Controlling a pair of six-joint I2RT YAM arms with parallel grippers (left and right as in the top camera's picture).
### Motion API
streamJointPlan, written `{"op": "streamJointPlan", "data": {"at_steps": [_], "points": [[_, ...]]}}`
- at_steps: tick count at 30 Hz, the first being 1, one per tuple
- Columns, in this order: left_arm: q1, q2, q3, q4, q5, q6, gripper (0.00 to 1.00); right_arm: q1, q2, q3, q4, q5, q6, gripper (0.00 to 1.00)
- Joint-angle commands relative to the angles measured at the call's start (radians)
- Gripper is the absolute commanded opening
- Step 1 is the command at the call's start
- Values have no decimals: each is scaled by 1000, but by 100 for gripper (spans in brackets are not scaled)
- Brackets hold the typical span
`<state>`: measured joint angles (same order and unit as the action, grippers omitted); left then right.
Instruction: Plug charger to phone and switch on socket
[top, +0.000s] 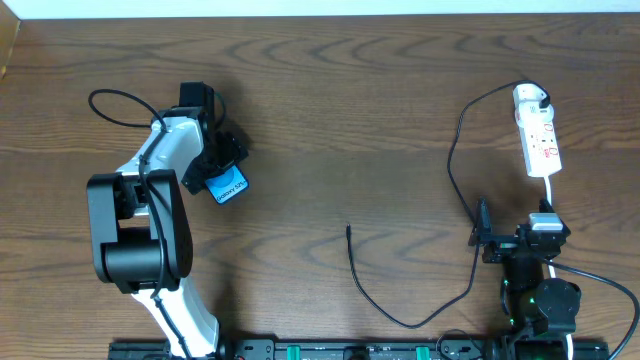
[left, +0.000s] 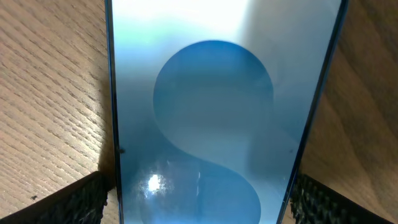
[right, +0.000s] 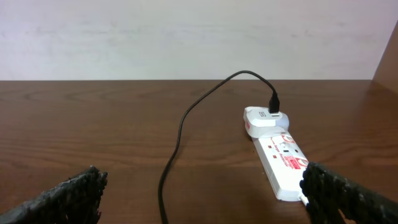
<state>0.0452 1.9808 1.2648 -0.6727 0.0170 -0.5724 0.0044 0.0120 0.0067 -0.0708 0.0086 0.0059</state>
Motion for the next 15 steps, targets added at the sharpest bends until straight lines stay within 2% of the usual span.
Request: {"op": "streamJointPlan", "data": {"at_steps": [1,7,15], "points": [[3,70,-36,-19,25,2,93,7,-6,-1,-4,8,-14,99],[3,70,-36,-18,25,3,93,7,-6,-1,-4,8,-14,99],[3,70,-36,-18,24,3,85,7,-6,-1,-4,8,-14,99]]}}
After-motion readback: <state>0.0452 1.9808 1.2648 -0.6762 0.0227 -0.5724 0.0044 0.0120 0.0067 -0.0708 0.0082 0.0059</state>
